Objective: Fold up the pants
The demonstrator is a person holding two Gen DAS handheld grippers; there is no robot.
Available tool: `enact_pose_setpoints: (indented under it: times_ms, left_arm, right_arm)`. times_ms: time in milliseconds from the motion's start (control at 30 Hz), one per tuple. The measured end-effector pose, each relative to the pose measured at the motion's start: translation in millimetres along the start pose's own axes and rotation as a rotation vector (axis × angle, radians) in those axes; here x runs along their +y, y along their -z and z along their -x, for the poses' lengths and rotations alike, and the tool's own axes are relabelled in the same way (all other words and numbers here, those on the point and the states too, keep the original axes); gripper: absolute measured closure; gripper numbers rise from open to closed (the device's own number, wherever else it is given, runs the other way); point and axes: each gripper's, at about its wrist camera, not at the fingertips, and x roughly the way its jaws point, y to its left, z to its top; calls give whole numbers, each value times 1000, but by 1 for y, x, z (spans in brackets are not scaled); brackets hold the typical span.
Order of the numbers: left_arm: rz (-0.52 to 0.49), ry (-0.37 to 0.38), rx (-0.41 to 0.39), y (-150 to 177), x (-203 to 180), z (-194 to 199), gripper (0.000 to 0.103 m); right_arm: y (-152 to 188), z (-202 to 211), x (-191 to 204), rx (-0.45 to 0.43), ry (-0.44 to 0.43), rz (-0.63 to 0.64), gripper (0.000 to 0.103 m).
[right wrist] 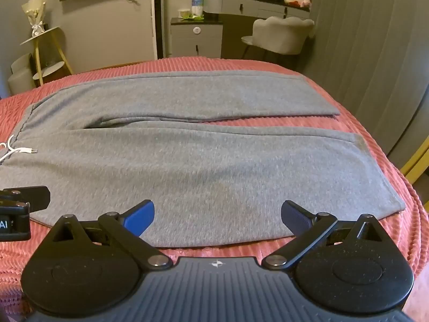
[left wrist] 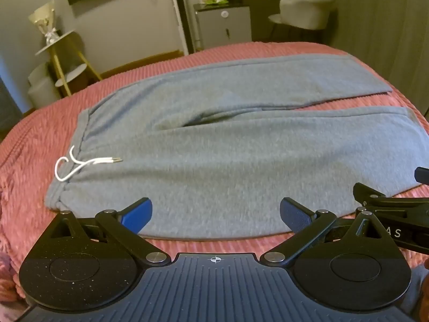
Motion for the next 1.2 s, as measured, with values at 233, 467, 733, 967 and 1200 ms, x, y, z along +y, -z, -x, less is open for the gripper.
enact_pose_setpoints:
  times_ms: [233, 467, 733, 967, 1200]
  left_arm:
    - [1, 4, 5, 1, 1, -2, 0]
    - [6, 10, 9, 2, 3, -5, 0]
    - [8, 11, 15, 2, 3, -7, 0]
    - [8, 10, 18, 2, 3, -8, 0]
    - [9, 9, 27, 2, 2, -9, 0]
  right_arm:
    - [0, -3, 4, 0, 12, 0, 2]
    - [0, -4, 5, -2, 13, -3, 2]
    - [0, -5, 3, -4, 14, -3, 2]
    - [0, -5, 3, -3, 19, -5, 2]
    - [0, -6, 2, -1, 17, -8, 2]
